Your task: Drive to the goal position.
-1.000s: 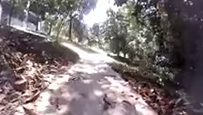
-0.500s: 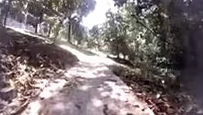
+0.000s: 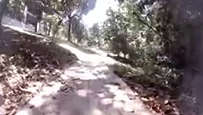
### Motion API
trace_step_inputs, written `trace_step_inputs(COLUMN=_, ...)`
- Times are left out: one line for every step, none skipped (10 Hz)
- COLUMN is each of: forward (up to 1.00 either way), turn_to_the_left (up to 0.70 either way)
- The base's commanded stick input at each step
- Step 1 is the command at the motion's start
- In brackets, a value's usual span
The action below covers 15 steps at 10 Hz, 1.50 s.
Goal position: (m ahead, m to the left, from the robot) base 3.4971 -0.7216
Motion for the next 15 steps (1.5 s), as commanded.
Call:
trace_step_inputs(forward=0.50, turn_to_the_left=0.00)
trace_step_inputs(forward=0.50, turn_to_the_left=0.00)
trace_step_inputs(forward=0.50, turn_to_the_left=0.00)
trace_step_inputs(forward=0.50, turn_to_the_left=0.00)
trace_step_inputs(forward=0.50, turn_to_the_left=0.00)
trace_step_inputs(forward=0.50, turn_to_the_left=0.00)
trace_step_inputs(forward=0.50, turn_to_the_left=0.00)
trace_step_inputs(forward=0.50, turn_to_the_left=0.00)
trace_step_inputs(forward=0.50, turn_to_the_left=0.00)
trace_step_inputs(forward=0.50, turn_to_the_left=0.00)
trace_step_inputs(forward=0.50, turn_to_the_left=0.00)
trace_step_inputs(forward=0.50, turn_to_the_left=0.00)
trace_step_inputs(forward=0.50, turn_to_the_left=0.00)
trace_step_inputs(forward=0.50, turn_to_the_left=0.00)
trace_step_inputs(forward=0.50, turn_to_the_left=0.00)
